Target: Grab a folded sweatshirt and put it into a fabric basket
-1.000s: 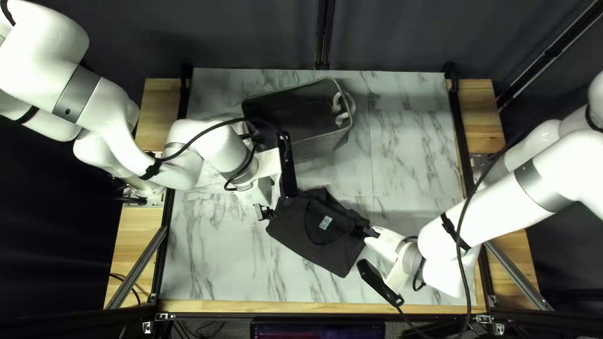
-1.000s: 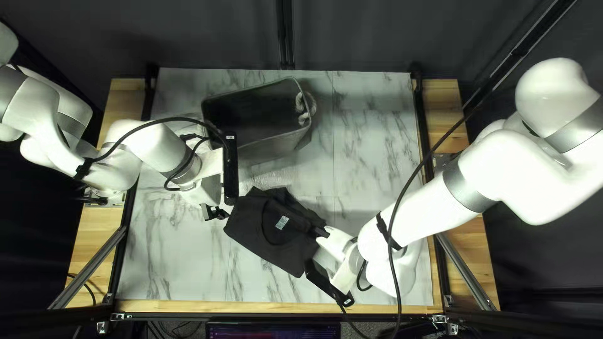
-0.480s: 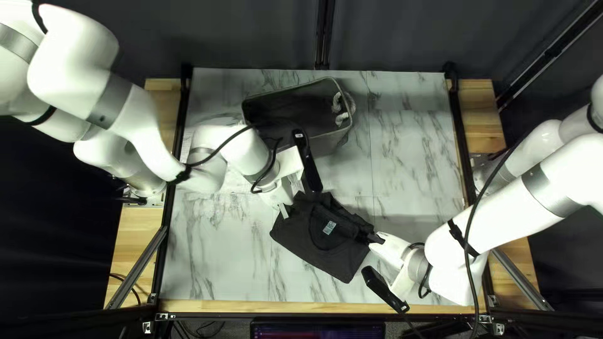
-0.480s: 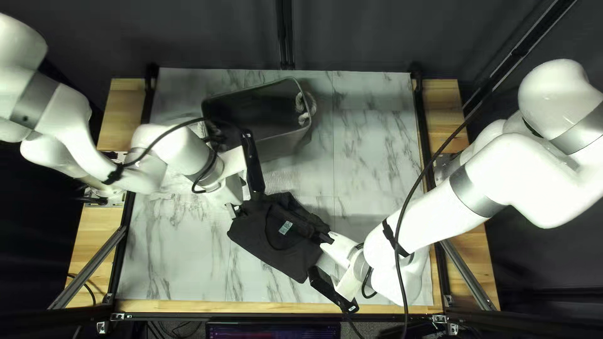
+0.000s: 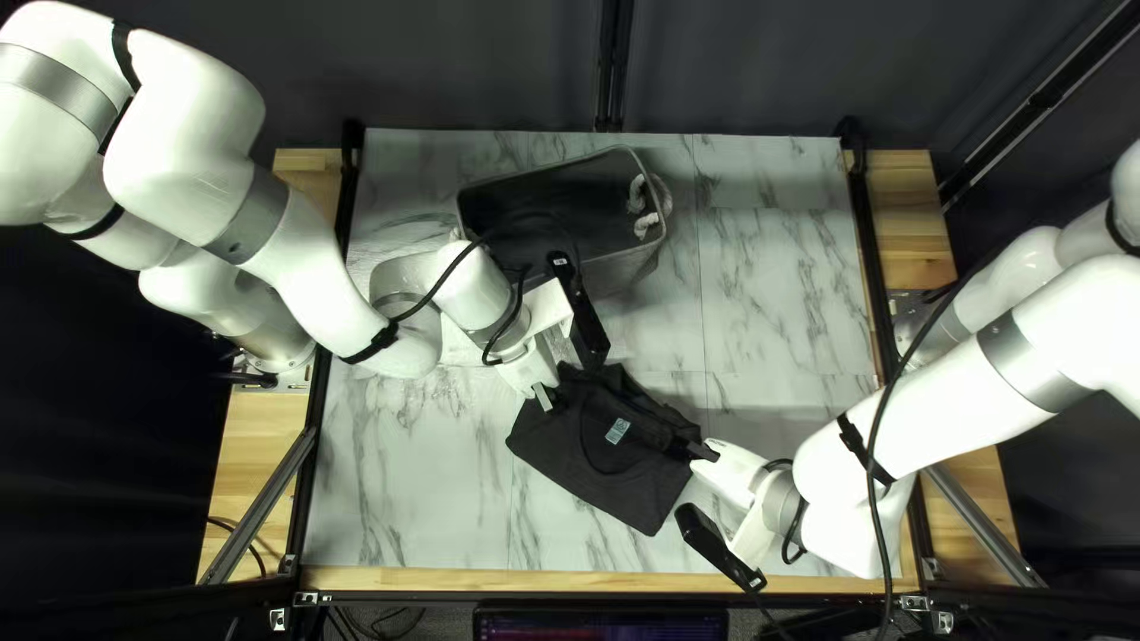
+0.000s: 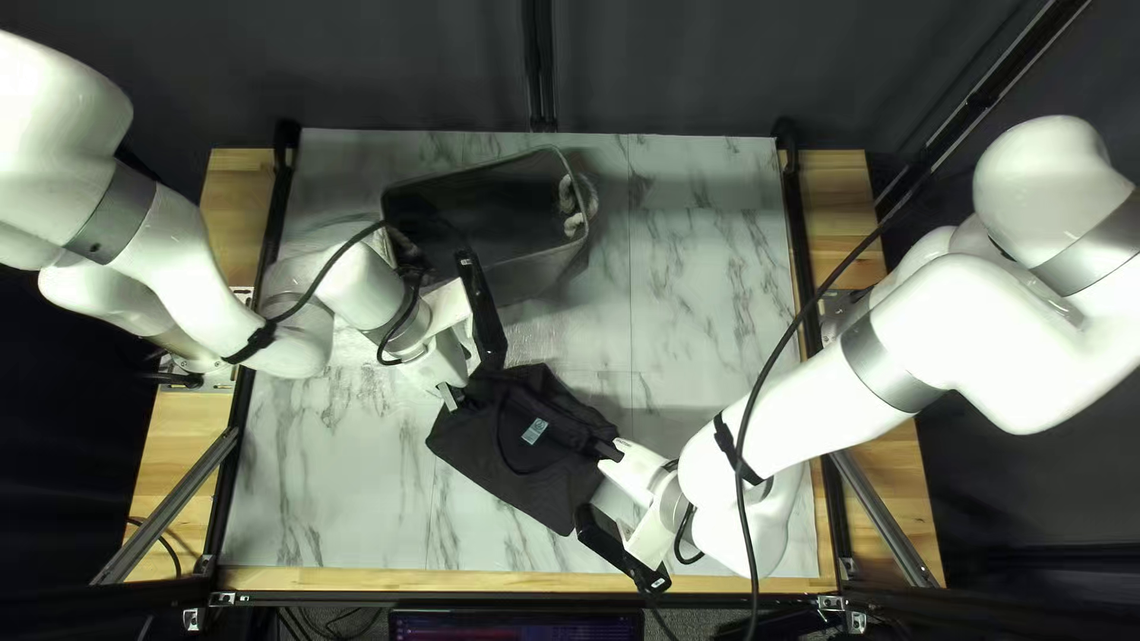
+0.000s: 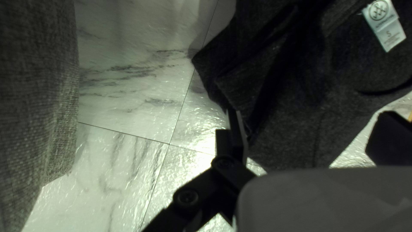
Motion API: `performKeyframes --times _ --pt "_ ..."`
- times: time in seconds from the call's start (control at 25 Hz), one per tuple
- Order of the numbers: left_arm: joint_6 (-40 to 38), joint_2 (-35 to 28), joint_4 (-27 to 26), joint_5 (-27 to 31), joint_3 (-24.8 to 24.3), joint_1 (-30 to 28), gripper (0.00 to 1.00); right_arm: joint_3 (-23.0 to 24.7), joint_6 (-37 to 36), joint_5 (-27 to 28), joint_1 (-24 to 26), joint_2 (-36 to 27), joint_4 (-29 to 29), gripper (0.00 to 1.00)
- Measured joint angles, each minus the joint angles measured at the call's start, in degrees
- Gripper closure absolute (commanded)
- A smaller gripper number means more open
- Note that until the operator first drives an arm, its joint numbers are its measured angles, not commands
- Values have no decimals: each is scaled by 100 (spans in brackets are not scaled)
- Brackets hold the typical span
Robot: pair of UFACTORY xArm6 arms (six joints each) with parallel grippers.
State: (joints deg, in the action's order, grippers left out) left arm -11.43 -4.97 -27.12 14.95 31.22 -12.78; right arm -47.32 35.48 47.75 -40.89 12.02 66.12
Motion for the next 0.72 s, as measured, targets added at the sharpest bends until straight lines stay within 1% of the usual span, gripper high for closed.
performKeyframes --times 0.08,0.16,0.24,0.36,0.4,0.52,0.56,0.64,0.72 --pt "-27 0 47 -29 -55 13 0 -4 -10 5 -7 -2 -16 100" --pt "191 41 -164 -77 -93 16 0 12 -10 14 -17 -20 -25 100" --pt "682 121 -674 -167 -122 22 0 24 -7 16 -16 -32 -28 100" --pt "1697 310 -1682 -250 -99 29 0 -4 -26 16 -6 -6 -39 100" --pt "2095 404 -2060 -250 -57 48 0 -16 -36 17 -6 4 -49 100" --pt "3043 685 -2951 -171 145 125 0 -33 -65 36 -11 15 -84 100" --pt "3300 784 -3193 -129 229 150 0 -35 -73 43 -12 15 -94 100" --pt "3623 953 -3509 -49 381 175 0 -39 -83 55 -15 14 -110 100" --pt "3671 1031 -3583 -18 464 154 0 -38 -87 67 -20 11 -124 100"
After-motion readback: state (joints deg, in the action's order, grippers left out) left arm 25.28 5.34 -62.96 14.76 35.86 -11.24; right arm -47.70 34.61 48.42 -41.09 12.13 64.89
